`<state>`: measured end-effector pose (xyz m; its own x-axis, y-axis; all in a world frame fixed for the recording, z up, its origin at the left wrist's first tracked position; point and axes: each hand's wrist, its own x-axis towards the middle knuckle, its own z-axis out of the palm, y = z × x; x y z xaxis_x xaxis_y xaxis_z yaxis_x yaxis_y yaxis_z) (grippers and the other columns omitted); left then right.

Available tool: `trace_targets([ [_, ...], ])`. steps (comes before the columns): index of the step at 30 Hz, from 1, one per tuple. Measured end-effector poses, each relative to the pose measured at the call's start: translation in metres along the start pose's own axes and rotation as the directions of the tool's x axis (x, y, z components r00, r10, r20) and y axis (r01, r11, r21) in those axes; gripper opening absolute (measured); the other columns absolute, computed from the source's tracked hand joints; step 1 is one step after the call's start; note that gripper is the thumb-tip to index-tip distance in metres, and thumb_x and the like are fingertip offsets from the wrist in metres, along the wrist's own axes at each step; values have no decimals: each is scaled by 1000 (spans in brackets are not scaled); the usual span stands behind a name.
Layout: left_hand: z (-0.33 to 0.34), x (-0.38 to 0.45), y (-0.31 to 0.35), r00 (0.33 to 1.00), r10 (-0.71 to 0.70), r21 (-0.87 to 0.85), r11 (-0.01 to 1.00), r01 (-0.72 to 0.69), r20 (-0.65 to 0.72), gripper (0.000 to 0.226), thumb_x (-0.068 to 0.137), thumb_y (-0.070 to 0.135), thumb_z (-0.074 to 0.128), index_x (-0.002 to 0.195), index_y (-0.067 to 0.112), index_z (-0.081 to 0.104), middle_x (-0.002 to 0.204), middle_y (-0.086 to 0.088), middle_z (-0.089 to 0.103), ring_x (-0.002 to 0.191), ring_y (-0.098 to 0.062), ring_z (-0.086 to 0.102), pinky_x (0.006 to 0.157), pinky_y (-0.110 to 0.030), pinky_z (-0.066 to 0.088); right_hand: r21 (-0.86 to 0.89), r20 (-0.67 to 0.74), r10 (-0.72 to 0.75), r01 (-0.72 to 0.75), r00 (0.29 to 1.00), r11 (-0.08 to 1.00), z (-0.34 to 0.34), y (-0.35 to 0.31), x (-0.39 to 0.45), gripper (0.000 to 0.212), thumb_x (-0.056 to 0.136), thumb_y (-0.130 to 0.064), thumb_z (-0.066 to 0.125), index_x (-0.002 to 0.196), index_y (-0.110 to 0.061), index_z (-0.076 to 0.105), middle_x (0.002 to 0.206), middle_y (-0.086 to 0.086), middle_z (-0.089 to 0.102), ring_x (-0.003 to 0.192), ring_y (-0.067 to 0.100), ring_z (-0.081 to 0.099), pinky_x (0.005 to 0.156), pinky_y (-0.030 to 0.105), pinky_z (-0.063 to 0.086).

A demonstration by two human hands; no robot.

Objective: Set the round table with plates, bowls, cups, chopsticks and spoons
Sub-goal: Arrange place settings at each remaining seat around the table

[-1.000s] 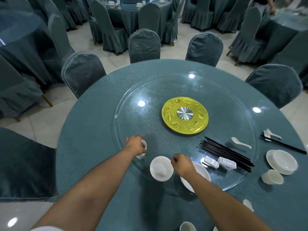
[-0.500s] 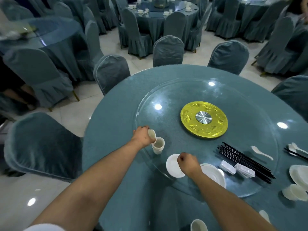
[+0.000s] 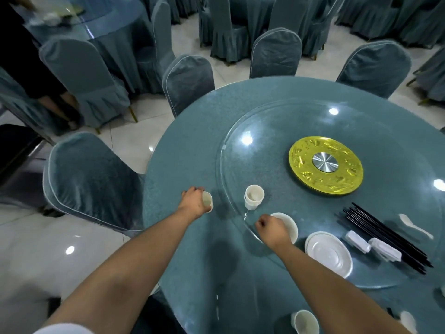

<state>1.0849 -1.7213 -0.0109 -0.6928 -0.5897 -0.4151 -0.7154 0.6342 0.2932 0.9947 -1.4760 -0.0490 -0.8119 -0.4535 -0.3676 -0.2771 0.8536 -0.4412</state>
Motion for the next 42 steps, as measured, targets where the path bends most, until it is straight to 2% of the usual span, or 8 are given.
trace_targets([
  [5,20,7,-27,1000,-8,9,1000,8,16,55,82,39,68,132,23,51,133,-1,47,119,-35,44,98,-38,46,-15,37,7,-6,999,1000,11,-1,10,24,89,-23,46,67,-14,45,53,-3,45,64,24,48,53,32,25],
  [14,59,25,-45,998,-26,46,999,24,52,55,85,40,66,136,26,48,137,2,44,124,-32,40,96,-43,48,-13,67,66,-65,996,998,11,18,21,33,91,-19,45,58,-17,39,55,0,44,62,22,45,57,30,30],
  [20,75,23,-42,997,-30,47,999,27,70,75,82,42,71,146,32,33,146,2,35,132,-30,33,106,-43,40,-36,52,90,-88,995,995,13,33,18,27,93,-24,45,71,-14,58,60,0,52,61,19,48,59,29,38],
  [24,71,21,-29,998,59,65,996,-59,8,74,84,46,68,147,27,33,148,0,34,135,-28,29,111,-41,34,-22,31,112,-112,993,993,6,40,17,26,93,-24,43,77,-12,60,72,4,61,70,24,55,67,31,46],
  [29,68,9,2,981,189,58,981,-186,-51,61,91,46,61,144,23,42,139,-2,46,130,-27,38,109,-38,36,9,3,167,-167,986,986,-9,51,11,25,88,-23,44,66,-13,46,67,3,53,69,29,52,63,28,37],
  [32,68,-2,28,968,248,59,968,-245,-41,59,92,46,58,143,20,43,138,-4,47,130,-27,39,109,-38,37,51,-24,167,-165,986,985,-24,64,2,28,87,-22,45,61,-15,42,65,3,51,70,30,52,63,29,38],
  [38,83,-29,91,926,374,29,927,-373,-53,51,95,42,54,139,17,47,134,-3,49,127,-25,41,110,-33,34,109,-78,196,-188,977,976,-46,107,-22,25,90,-19,48,66,-15,48,69,9,60,68,28,52,60,31,34],
  [42,101,-43,140,892,452,0,892,-452,-26,41,96,32,53,132,12,53,131,-7,51,125,-27,45,109,-32,32,104,-109,292,-282,950,954,-59,142,-36,28,90,-20,46,63,-12,47,64,3,52,69,29,52,61,30,36],
])
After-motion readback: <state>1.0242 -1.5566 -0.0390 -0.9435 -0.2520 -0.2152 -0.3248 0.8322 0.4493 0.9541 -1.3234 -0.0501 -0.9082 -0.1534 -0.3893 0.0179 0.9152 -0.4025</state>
